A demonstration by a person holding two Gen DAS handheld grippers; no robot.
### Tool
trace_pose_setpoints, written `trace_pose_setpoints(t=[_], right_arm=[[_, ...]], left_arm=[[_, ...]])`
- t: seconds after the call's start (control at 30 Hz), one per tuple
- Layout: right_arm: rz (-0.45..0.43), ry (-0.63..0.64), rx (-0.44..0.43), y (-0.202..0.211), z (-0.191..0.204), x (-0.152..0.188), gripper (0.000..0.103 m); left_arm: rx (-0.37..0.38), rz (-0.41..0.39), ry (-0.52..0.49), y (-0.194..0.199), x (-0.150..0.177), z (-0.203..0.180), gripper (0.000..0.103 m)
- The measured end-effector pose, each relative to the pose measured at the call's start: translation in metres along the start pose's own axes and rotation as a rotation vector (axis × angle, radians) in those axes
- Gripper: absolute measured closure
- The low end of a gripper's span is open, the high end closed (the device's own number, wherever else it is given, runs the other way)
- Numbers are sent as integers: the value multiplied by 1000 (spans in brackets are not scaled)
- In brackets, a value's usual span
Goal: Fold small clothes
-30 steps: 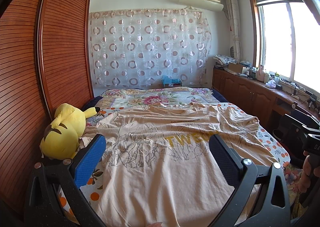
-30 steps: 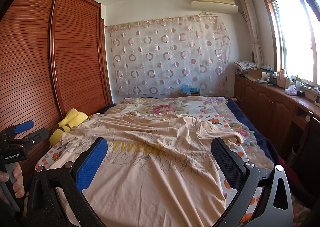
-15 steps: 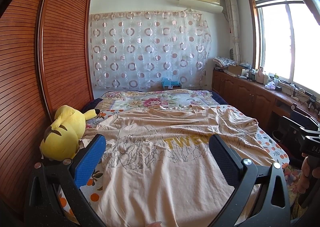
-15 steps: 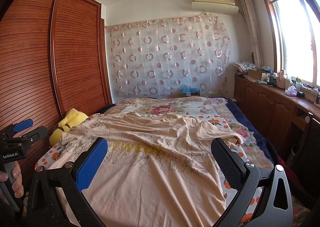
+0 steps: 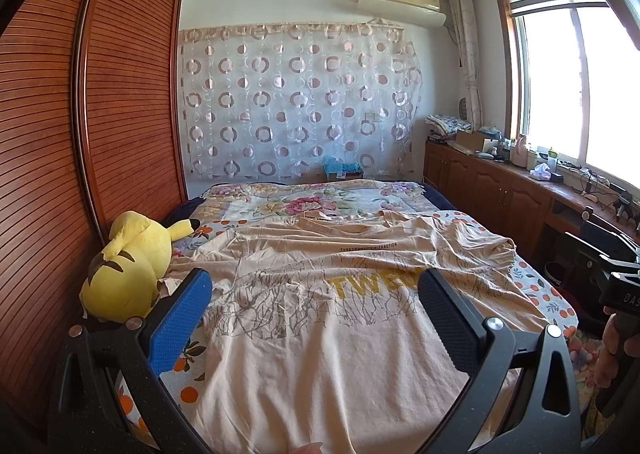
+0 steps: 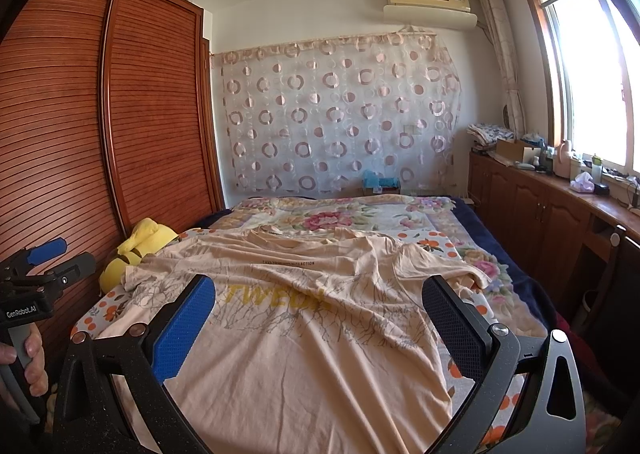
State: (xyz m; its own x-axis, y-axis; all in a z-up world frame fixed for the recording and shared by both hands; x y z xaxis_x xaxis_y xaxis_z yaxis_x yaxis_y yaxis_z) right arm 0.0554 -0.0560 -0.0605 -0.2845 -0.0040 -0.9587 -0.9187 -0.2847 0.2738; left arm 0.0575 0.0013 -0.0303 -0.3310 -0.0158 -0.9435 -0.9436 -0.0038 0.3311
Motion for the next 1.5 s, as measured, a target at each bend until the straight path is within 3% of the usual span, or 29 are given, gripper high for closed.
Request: trace_pose_setpoints(t=[1.0, 1.27, 1.5], right_arm=[[-10, 4, -17, -4, 3, 0, 0], [4, 38, -77, -24, 12, 0, 0], [74, 46, -206, -57, 25, 3, 0]], left_arm=[[-28, 26, -6, 0, 0, 9, 0], [-49, 46, 49, -17, 11, 45, 0], [-92, 120, 61, -38, 34, 87, 0]])
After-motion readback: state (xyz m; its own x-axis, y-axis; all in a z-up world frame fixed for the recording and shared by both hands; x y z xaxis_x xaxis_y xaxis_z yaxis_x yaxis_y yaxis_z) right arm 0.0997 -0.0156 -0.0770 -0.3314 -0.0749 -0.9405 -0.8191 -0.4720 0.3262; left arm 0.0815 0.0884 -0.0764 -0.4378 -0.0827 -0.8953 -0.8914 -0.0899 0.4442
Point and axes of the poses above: each gripper's, at about its wrist camera, not at the fingertips, and y roughly against the way its jaws point, z to its left, x to its underside, the point moved 6 cm from there along -y, roughly the way its jaws point, and after that the axes turned 2 degrees about -z, right-handed, at the moved point
